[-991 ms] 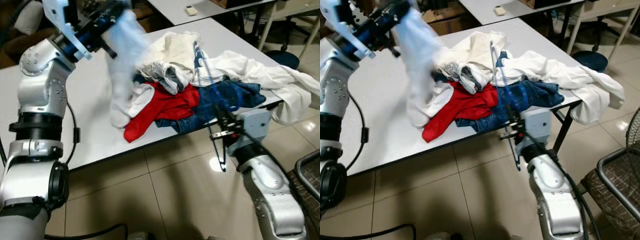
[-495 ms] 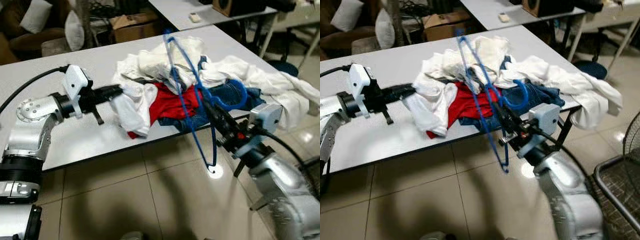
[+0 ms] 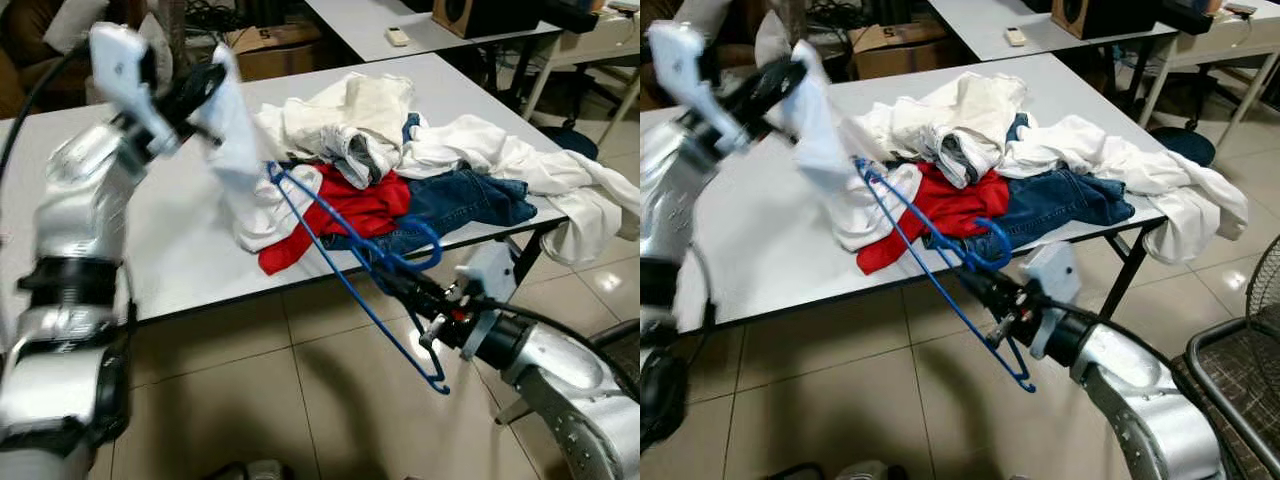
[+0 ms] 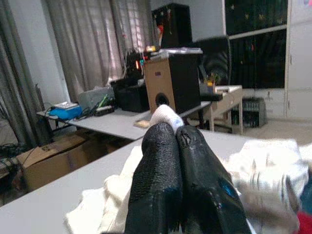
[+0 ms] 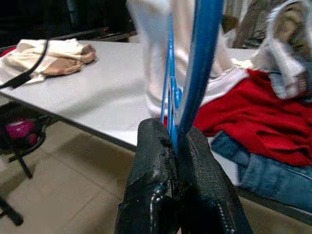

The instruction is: Hang hanger

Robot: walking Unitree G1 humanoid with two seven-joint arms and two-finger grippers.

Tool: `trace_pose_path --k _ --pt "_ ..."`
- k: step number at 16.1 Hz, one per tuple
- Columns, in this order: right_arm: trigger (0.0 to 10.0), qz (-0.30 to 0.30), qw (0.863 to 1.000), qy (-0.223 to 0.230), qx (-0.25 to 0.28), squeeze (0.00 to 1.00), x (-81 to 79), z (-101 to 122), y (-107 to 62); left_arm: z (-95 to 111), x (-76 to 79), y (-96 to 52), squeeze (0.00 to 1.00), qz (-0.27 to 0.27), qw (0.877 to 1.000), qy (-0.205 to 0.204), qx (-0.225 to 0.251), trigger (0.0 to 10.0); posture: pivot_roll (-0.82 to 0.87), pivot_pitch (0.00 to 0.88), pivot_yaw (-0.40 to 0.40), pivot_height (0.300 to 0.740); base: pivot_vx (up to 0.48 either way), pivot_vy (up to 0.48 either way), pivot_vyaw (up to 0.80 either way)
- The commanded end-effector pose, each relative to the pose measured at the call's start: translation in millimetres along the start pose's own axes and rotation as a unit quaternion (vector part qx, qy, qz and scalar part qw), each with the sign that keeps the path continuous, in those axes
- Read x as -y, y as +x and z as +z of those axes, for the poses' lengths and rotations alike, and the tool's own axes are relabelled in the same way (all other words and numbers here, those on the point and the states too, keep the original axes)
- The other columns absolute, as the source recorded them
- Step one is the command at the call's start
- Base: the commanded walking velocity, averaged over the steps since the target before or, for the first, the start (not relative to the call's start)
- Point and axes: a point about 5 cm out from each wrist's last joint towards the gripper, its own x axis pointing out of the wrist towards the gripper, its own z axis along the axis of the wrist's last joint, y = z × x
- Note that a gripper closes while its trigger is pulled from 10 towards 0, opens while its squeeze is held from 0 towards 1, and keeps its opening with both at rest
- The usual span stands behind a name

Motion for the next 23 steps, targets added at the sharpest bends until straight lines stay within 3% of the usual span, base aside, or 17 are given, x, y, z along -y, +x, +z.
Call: trace_pose_path --k 1,6,12,15,17,23 --pt "10.0 0.003 1.0 -0.008 -0.006 0.0 -3.3 1.2 3.6 16.4 1.0 10.0 0.0 0.01 1.0 0.015 0.014 0.0 -0.05 0.018 0.095 0.74 0.0 0.0 0.0" --pt "10.0 -0.006 1.0 -0.01 -0.028 0.0 -5.7 -5.3 4.5 26.5 2.7 17.6 0.0 0.016 1.0 0.018 0.015 0.0 -0.06 0.021 0.108 0.74 0.0 0.0 0.0" --pt "10.0 -0.025 1.0 0.0 -0.009 0.0 -2.7 -2.7 11.8 29.5 10.5 18.1 0.0 -0.004 1.0 0.018 0.007 0.0 -0.06 0.023 0.108 0.74 0.0 0.0 0.0" --pt "10.0 -0.035 0.999 -0.01 -0.014 0.0 5.3 -5.2 26.6 31.6 16.5 18.7 0.0 -0.017 1.0 0.013 0.007 0.0 -0.06 0.023 0.11 0.74 0.0 0.0 0.0" --pt "10.0 -0.065 0.998 -0.013 0.012 0.0 15.9 5.6 40.9 31.6 17.2 16.3 0.0 -0.019 1.0 0.013 0.003 0.0 -0.06 0.019 0.105 0.74 0.0 0.0 0.0" --pt "10.0 -0.045 0.995 0.015 0.087 0.0 13.6 30.4 58.3 28.8 12.3 8.9 0.0 0.0 1.0 0.024 -0.01 0.0 -0.05 0.0 0.084 0.74 0.0 0.0 0.0"
